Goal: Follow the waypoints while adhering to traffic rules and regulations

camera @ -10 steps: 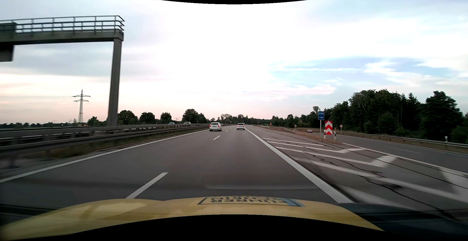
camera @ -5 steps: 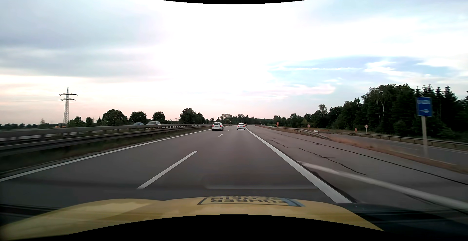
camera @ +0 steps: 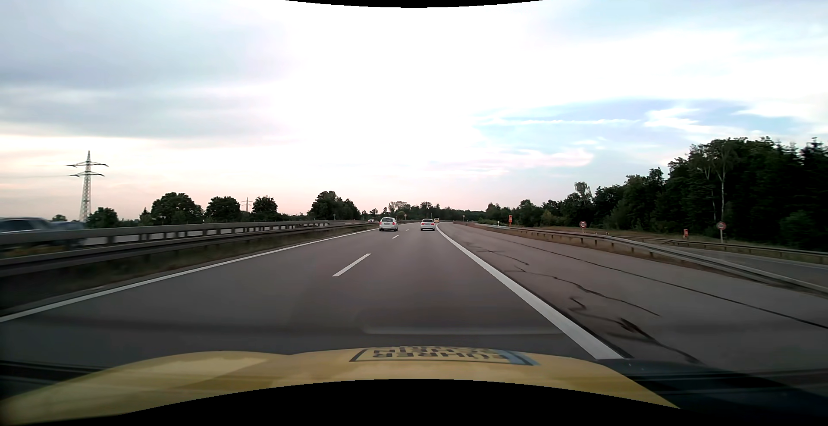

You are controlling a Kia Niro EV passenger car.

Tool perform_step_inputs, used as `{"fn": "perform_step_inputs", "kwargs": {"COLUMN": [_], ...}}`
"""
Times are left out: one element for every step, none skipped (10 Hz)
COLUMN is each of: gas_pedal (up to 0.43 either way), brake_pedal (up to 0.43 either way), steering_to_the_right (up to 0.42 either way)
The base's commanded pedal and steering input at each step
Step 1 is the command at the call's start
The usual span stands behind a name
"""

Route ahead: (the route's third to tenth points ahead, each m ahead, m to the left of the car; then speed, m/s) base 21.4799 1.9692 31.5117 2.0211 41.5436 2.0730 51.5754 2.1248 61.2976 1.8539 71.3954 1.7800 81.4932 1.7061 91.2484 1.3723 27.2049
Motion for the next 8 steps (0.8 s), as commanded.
{"fn": "perform_step_inputs", "kwargs": {"gas_pedal": [0.189, 0.189, 0.189, 0.189, 0.189, 0.189, 0.177, 0.177], "brake_pedal": [0.000, 0.000, 0.000, 0.000, 0.000, 0.000, 0.000, 0.000], "steering_to_the_right": [0.000, 0.000, 0.000, 0.000, 0.000, 0.000, 0.000, 0.000]}}
